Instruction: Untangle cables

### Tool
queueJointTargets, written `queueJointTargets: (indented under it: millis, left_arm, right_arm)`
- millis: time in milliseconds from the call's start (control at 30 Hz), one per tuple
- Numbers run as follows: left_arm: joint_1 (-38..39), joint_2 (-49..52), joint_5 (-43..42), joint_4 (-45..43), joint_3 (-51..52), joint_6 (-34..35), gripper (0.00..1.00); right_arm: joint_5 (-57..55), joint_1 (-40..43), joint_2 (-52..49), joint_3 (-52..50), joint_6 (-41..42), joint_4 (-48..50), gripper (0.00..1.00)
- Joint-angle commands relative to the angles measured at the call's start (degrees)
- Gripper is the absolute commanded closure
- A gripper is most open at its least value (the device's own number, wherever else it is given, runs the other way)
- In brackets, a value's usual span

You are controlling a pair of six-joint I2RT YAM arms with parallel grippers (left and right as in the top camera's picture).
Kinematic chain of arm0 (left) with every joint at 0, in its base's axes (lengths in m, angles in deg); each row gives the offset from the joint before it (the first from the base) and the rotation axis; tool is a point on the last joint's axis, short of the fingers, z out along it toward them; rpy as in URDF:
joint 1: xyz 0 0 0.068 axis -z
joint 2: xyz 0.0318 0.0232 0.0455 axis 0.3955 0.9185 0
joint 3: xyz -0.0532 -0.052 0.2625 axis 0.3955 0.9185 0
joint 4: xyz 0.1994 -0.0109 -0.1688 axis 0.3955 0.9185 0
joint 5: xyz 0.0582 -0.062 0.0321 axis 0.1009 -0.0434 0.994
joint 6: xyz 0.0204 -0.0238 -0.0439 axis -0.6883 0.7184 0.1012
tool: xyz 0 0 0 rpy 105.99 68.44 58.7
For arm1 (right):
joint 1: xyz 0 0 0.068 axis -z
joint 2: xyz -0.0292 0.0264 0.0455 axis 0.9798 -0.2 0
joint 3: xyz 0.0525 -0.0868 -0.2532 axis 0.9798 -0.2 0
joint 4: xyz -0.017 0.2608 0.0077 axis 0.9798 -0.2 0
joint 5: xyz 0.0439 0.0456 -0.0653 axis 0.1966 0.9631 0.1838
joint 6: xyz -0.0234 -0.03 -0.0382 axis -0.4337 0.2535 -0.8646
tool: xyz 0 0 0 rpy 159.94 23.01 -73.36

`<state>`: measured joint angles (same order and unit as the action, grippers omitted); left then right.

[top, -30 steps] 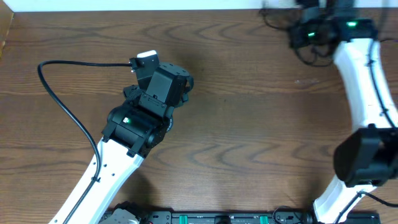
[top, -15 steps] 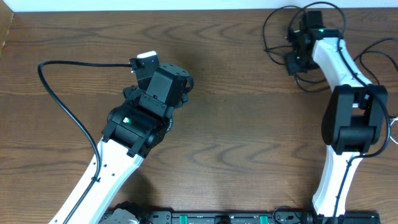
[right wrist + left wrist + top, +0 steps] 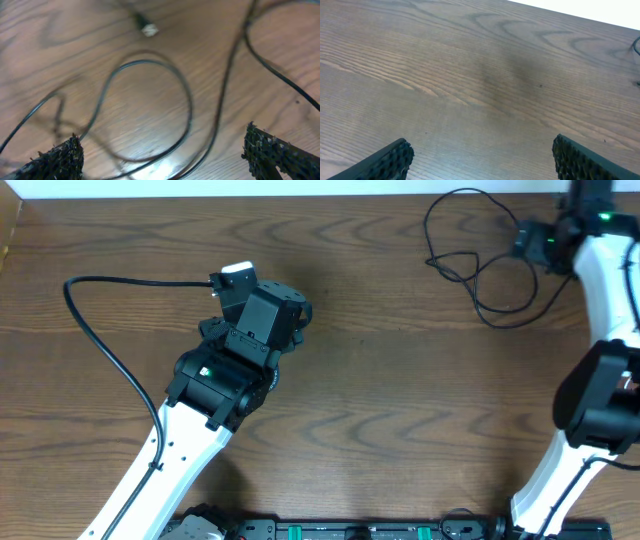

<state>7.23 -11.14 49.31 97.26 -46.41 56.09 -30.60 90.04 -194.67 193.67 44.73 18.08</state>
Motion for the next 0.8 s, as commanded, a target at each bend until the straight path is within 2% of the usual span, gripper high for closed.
queueJointTargets:
  millis: [0, 100, 200, 367, 467, 767]
  left_arm:
    - [-0.3, 0.4, 1.0, 0.1, 0.0, 0.5, 0.11]
    - [-0.3, 0.4, 1.0, 0.1, 0.4, 0.5, 0.11]
    - [-0.3, 0.6, 1.0, 0.1, 0.5, 0.5, 0.11]
    - [-0.3, 0.6, 0.9, 0.1, 0.5, 0.5, 0.11]
    - [-0.3, 0.6, 1.0, 0.1, 0.5, 0.5, 0.11]
    - [-0.3, 0.7, 0.9, 0.2, 0.5, 0.5, 0.11]
  right_arm:
    - [1.7, 3.1, -2.3, -0.2, 7.8, 0.3, 0.04]
    - [0.2, 6.8, -3.2, -0.2, 17.4, -0.2, 0.16]
    - [-1.2, 10.1, -4.2, -0.2, 27.5, -0.2, 0.16]
    - [-8.9, 13.1, -5.4, -0.3, 37.4, -0.2, 0.22]
    - [-11.5, 14.7, -6.4, -0.3, 39.5, 0.8, 0.28]
    - [-9.6, 18.8, -13.3, -0.3, 39.5, 8.3, 0.32]
